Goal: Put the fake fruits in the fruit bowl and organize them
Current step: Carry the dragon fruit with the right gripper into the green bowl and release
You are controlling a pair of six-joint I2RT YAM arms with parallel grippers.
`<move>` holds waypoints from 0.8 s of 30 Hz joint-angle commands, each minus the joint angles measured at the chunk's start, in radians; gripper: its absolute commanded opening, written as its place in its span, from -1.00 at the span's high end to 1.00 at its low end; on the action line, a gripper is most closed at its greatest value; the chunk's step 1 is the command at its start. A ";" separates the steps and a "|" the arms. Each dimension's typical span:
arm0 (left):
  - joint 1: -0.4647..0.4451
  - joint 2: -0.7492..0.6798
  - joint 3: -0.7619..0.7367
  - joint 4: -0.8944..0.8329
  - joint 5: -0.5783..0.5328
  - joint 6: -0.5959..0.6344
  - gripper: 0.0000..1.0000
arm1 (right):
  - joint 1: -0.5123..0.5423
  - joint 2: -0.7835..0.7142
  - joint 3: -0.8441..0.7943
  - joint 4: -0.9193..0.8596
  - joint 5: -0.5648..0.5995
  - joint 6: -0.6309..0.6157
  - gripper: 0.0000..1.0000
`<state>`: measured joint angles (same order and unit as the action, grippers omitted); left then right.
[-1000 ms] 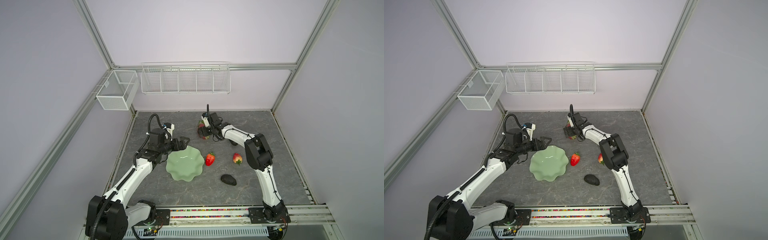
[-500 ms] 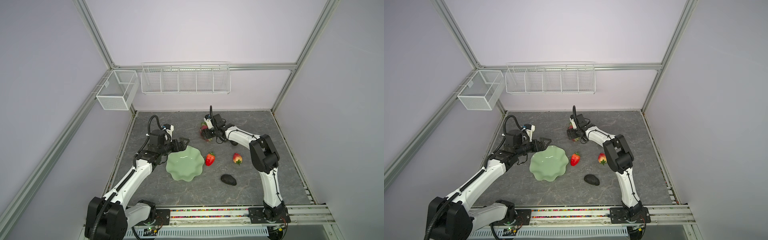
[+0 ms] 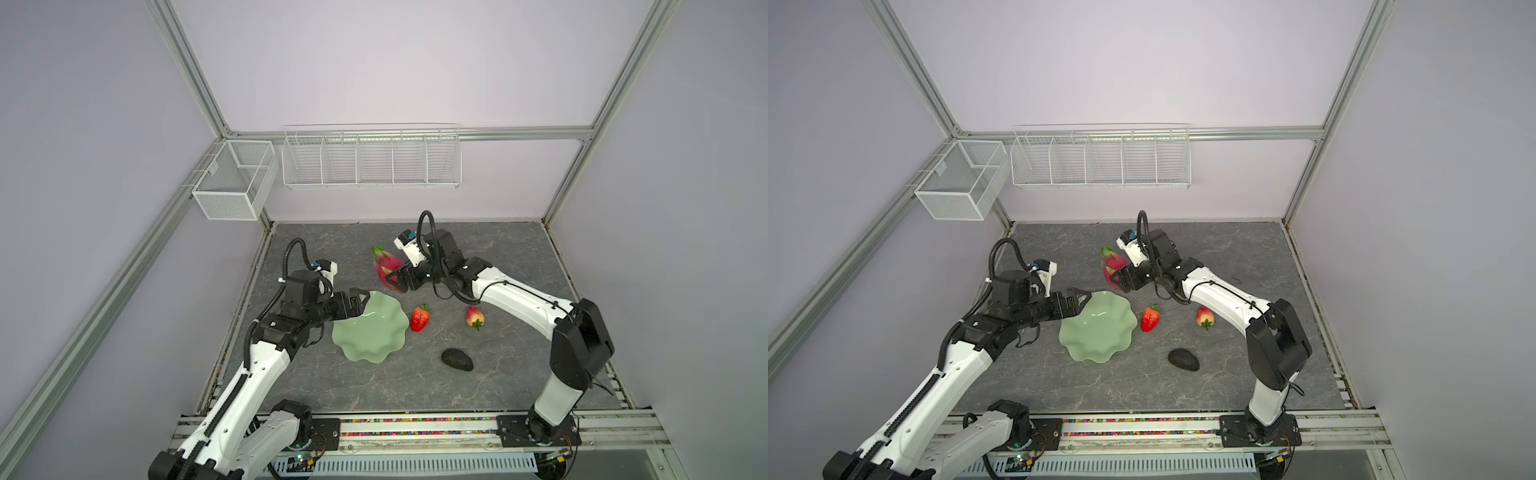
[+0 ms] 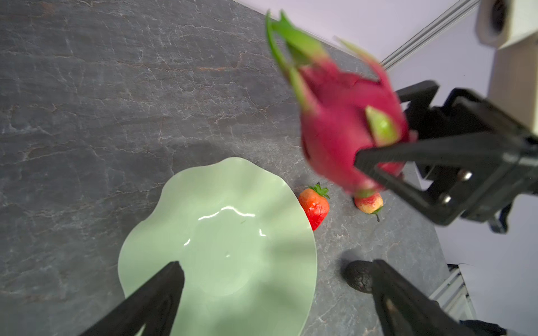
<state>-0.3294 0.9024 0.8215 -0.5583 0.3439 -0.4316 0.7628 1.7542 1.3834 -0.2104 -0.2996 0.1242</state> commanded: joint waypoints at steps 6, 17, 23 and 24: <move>-0.002 -0.228 -0.033 -0.266 -0.074 -0.091 -0.99 | 0.171 0.004 -0.105 0.050 -0.017 0.031 -0.46; -0.002 -0.241 -0.145 -0.190 -0.052 -0.149 -0.90 | 0.221 0.079 -0.127 0.069 0.045 0.020 -0.47; -0.003 -0.160 -0.155 -0.181 -0.087 -0.161 -0.75 | 0.221 0.116 -0.131 0.084 0.062 0.013 -0.49; -0.003 -0.155 -0.165 -0.159 -0.086 -0.163 -0.75 | 0.222 0.120 -0.130 0.086 0.063 0.012 -0.50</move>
<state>-0.3294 0.7353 0.6788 -0.7334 0.2802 -0.5762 0.9802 1.8622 1.2648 -0.1642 -0.2489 0.1452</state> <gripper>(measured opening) 0.876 0.781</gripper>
